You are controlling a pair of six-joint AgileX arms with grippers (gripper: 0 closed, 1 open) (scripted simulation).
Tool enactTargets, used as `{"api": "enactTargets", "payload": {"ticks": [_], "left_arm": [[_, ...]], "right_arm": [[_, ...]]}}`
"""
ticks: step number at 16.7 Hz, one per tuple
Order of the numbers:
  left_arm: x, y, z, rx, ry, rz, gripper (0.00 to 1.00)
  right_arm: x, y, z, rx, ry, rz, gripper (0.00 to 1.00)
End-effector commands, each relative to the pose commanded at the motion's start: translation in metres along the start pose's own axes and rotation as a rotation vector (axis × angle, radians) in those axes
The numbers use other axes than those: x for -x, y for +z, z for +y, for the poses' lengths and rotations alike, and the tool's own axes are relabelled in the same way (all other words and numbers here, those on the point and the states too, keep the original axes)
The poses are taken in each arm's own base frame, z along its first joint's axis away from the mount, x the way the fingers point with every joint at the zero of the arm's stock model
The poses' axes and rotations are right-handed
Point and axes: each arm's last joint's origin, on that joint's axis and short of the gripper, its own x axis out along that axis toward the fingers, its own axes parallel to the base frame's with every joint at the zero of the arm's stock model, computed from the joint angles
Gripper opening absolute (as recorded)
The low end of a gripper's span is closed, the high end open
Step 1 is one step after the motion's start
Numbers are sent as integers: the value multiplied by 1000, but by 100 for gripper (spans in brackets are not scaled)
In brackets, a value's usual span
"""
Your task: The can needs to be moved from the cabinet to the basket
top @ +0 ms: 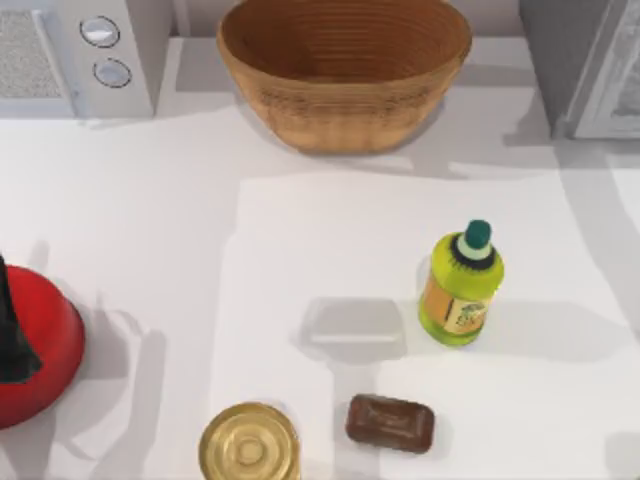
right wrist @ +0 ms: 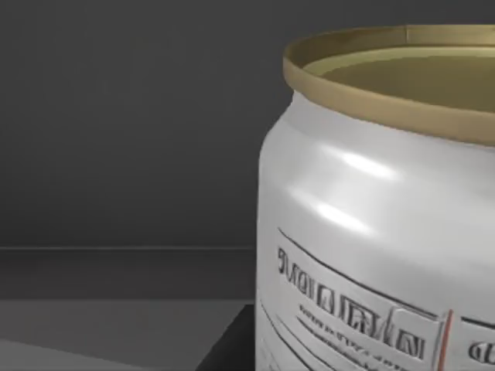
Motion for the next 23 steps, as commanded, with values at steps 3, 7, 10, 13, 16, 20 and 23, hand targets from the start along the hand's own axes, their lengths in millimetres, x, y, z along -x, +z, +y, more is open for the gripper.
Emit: {"api": "enactTargets", "payload": {"ticks": [3, 7, 10, 13, 16, 20, 23], "left_arm": [[0, 0, 0, 0, 0, 0, 100], [0, 0, 0, 0, 0, 0, 100], [0, 0, 0, 0, 0, 0, 100], [0, 0, 0, 0, 0, 0, 100], [0, 0, 0, 0, 0, 0, 100], [0, 0, 0, 0, 0, 0, 100], [0, 0, 0, 0, 0, 0, 100]], "right_arm": [[18, -20, -6, 1, -1, -1, 0], [46, -81, -15, 6, -1, 30, 0], [66, -151, -22, 9, -1, 68, 0], [83, -232, -27, 9, 1, 101, 0], [96, -306, -31, 7, 4, 105, 0], [104, -372, -34, 4, 8, 55, 0], [105, -394, -34, 4, 10, 17, 0]]}}
